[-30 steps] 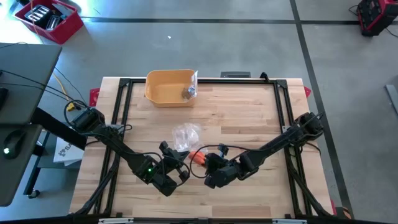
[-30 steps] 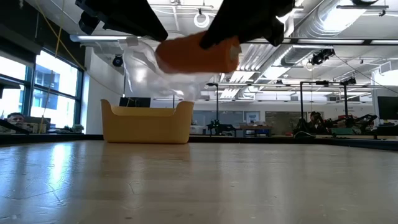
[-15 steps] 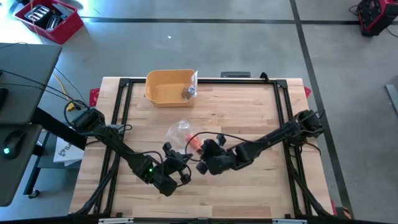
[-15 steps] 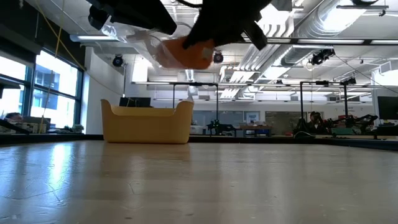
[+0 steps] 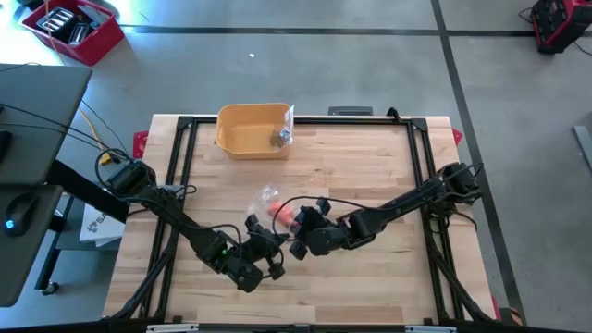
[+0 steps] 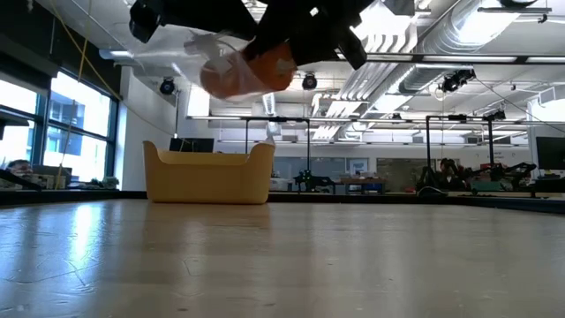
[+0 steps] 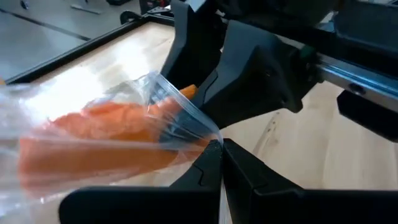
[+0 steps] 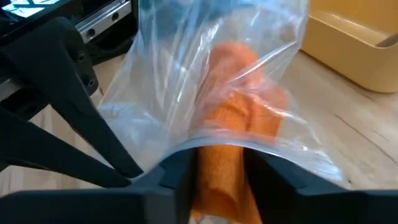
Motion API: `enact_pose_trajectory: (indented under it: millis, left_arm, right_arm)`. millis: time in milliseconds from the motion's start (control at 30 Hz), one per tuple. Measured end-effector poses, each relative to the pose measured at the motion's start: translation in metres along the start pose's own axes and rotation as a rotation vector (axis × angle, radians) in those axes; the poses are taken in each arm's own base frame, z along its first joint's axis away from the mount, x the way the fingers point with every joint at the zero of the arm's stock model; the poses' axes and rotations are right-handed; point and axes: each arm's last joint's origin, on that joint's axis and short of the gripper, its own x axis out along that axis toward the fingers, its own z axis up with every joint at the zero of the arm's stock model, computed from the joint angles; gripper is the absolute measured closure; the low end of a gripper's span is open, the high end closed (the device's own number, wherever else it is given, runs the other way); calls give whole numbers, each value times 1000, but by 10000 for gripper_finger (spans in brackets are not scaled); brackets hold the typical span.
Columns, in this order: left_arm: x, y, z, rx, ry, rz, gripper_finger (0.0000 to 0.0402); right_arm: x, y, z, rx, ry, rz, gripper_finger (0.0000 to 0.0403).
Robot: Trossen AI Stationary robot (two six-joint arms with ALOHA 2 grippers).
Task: Roll bandage
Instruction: Put the orange bandage into the transparent zip bag, then close the transparent zip bag
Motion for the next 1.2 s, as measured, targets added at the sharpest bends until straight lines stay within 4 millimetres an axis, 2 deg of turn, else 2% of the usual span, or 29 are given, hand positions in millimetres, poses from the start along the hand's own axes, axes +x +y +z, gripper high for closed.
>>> enact_pose_trajectory:
  millis: [100,200,467,567,667,833,900,1067,1200]
  left_arm:
    - [1,1,0,-21,7,-1,401]
    - [2,3,-2,-39,27,5,401]
    - [5,14,-9,-67,85,74,401]
    - [5,12,-8,-86,84,64,401]
    - [4,6,-1,-142,84,-18,401]
    - [10,9,7,-129,101,-50,401]
    - [16,11,8,-142,129,-68,401]
    - [20,10,13,-142,150,-133,401]
    - [20,8,14,-142,137,-152,401]
  right_arm:
    - [-1,1,-1,-27,1,-1,231]
    - [-7,3,-1,-51,-2,9,209]
    - [-43,14,2,-104,-5,79,204]
    - [-59,21,2,-190,-19,124,204]
    - [-75,28,0,-280,-31,181,204]
    - [-89,41,-12,-463,1,311,204]
    - [-88,44,-17,-507,7,317,204]
    - [-68,46,-33,-635,30,258,204]
    - [-55,43,-37,-648,15,144,204]
